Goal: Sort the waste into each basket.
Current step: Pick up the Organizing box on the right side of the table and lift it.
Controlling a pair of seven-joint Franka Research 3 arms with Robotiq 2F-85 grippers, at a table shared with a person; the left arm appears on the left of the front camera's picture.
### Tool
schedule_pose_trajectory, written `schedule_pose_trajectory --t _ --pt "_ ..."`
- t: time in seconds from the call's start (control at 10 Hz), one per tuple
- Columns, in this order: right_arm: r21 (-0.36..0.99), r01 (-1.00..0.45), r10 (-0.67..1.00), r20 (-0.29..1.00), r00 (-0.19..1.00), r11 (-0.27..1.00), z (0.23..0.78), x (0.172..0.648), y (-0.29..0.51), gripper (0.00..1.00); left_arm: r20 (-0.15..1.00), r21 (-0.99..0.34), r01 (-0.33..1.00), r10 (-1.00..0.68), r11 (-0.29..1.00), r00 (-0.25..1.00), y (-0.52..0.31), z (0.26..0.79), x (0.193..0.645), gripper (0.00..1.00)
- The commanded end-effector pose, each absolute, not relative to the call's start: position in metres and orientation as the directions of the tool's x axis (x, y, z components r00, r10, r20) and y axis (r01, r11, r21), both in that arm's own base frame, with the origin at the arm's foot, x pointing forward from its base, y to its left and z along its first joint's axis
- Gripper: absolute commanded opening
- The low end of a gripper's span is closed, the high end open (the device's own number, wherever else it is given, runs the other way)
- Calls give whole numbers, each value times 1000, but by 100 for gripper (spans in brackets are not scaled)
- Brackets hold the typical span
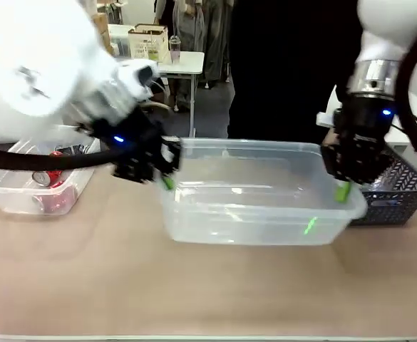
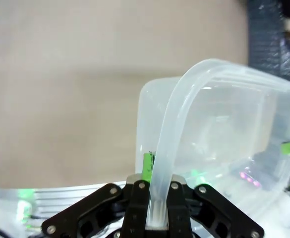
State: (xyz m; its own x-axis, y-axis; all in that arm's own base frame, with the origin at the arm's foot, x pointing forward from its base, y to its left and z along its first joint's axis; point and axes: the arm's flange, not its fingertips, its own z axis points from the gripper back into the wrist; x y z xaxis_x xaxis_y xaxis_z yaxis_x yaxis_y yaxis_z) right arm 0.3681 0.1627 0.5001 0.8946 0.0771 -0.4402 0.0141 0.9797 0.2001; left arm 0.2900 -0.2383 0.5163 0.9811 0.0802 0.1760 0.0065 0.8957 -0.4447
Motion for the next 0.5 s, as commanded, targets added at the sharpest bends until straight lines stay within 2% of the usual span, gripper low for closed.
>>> schedule_pose_trajectory --t 0.0,0.1,0.2,0.3,0.4 --pt "205 54 51 -477 878 977 491 383 166 0 207 -372 73 6 925 978 -169 529 321 0" --pt "243 34 92 -491 866 969 494 381 175 0 205 -367 113 -38 924 978 -161 527 324 0" --pt "272 89 33 -413 910 958 496 383 181 0 175 -421 36 42 906 984 -209 520 299 0" --pt "275 34 102 -464 880 961 500 376 204 0 175 -421 36 42 906 984 -209 520 299 0" --pt "275 34 102 -464 880 961 500 376 204 0 175 -421 36 42 906 984 -209 520 299 0"
